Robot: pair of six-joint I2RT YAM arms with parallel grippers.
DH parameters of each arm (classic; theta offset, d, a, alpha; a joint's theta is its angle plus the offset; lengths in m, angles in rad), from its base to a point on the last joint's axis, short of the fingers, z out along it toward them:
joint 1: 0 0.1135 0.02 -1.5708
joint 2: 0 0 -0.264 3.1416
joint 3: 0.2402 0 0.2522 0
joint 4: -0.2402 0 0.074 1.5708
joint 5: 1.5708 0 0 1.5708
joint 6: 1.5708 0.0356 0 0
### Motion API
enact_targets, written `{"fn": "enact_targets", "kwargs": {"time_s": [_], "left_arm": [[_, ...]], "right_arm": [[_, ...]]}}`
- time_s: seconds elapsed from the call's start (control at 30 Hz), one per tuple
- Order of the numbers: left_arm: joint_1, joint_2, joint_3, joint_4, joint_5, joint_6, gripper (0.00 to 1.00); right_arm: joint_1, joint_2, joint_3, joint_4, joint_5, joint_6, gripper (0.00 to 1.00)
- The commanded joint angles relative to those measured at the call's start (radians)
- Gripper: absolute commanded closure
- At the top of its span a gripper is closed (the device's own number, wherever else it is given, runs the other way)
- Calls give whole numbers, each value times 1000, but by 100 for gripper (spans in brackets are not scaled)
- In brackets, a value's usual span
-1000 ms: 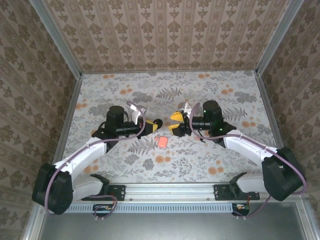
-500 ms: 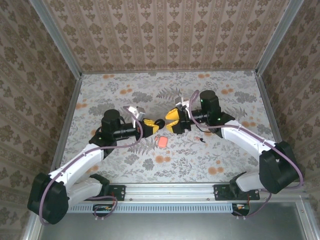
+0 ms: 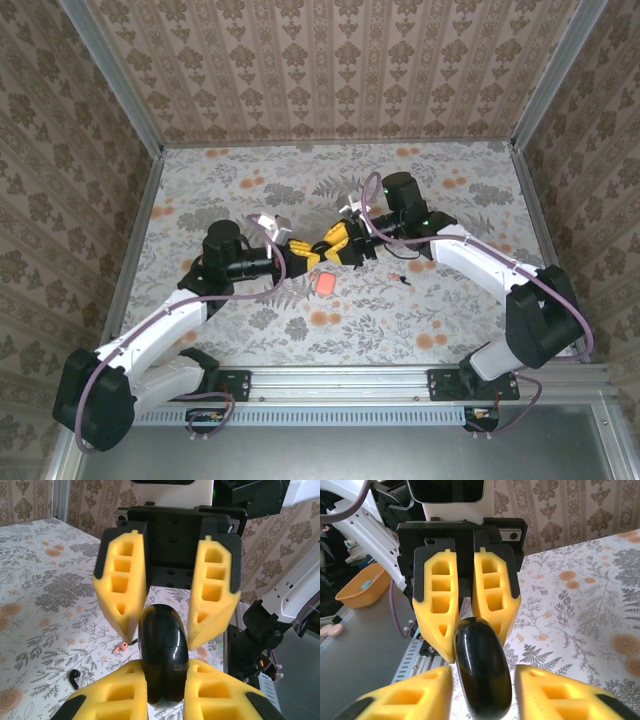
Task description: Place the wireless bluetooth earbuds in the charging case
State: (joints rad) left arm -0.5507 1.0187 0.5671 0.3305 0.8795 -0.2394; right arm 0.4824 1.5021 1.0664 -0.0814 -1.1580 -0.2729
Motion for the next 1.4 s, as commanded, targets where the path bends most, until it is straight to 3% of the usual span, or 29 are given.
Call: {"fn": "enact_targets", "kwargs": {"time_s": [0.0, 0.13, 0.23, 0.5, 0.93, 1.07, 1.37], "left_arm": [[-9, -23, 10, 28, 24, 23, 85], [-9, -27, 10, 27, 20, 24, 85], [-11, -32, 10, 15, 5, 34, 82], [-25, -17, 1, -49, -72, 131, 49], [-98, -31, -47, -94, -245, 372, 47], [-121, -62, -70, -79, -308, 435, 46], [-134, -55, -64, -151, -311, 556, 47]], "right_arm": [[7, 11, 43, -89, -49, -68, 72], [7, 18, 59, -136, -54, -97, 85], [7, 18, 62, -162, -51, -114, 89], [5, -40, 40, -254, 98, -189, 90], [-2, -157, -8, -247, 344, -201, 86], [3, -192, -11, -293, 384, -251, 85], [15, -252, -32, -336, 411, -340, 87]]}}
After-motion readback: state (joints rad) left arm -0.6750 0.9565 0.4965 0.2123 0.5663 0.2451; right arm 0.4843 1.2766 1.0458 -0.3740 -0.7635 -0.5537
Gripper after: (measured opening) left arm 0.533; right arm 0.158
